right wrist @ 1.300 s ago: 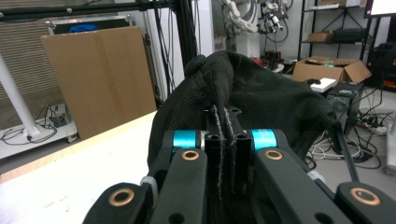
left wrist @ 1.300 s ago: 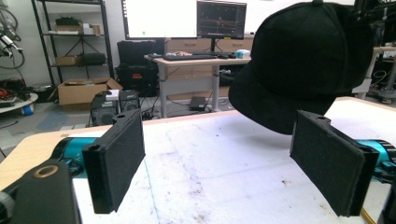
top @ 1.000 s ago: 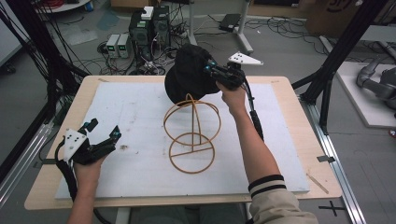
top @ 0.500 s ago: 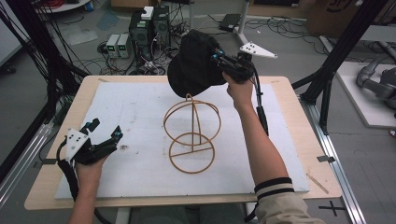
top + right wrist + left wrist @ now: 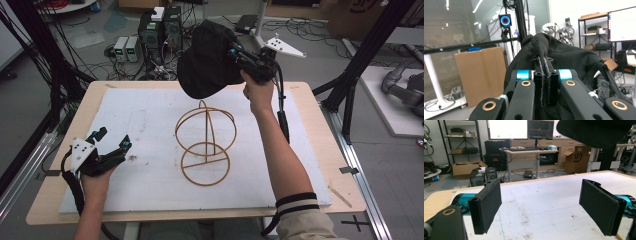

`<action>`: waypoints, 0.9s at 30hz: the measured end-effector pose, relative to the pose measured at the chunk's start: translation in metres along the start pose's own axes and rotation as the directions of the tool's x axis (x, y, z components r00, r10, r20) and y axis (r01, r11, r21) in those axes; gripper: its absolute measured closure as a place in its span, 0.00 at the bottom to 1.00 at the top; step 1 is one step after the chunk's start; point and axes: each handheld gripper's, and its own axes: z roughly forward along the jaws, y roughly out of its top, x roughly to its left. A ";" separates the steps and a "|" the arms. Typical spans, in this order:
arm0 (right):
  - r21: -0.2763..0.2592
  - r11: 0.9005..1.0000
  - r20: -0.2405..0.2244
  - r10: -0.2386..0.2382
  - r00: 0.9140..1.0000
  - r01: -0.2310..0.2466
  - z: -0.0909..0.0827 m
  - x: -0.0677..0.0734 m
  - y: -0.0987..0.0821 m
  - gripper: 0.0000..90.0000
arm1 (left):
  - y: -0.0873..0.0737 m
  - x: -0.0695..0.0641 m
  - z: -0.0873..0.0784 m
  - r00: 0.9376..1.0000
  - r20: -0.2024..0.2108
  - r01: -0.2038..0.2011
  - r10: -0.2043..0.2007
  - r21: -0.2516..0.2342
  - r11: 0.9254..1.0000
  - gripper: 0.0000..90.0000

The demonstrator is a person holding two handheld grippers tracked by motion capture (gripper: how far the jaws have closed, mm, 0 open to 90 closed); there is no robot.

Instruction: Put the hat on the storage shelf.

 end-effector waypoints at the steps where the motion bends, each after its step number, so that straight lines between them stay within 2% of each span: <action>1: -0.010 1.000 -0.002 -0.002 1.000 0.002 -0.001 0.003 0.003 0.98 | 0.000 0.000 0.000 1.000 0.000 0.001 -0.001 -0.001 1.000 0.20; 13: -0.070 0.998 -0.054 -0.010 0.999 0.006 -0.010 0.031 0.033 0.98 | 0.000 -0.001 0.000 1.000 0.001 0.001 -0.001 -0.001 1.000 0.20; 27: -0.128 0.992 -0.141 -0.028 0.990 0.010 -0.027 0.066 0.058 0.98 | -0.001 -0.002 0.001 1.000 -0.001 0.000 0.000 0.001 1.000 0.20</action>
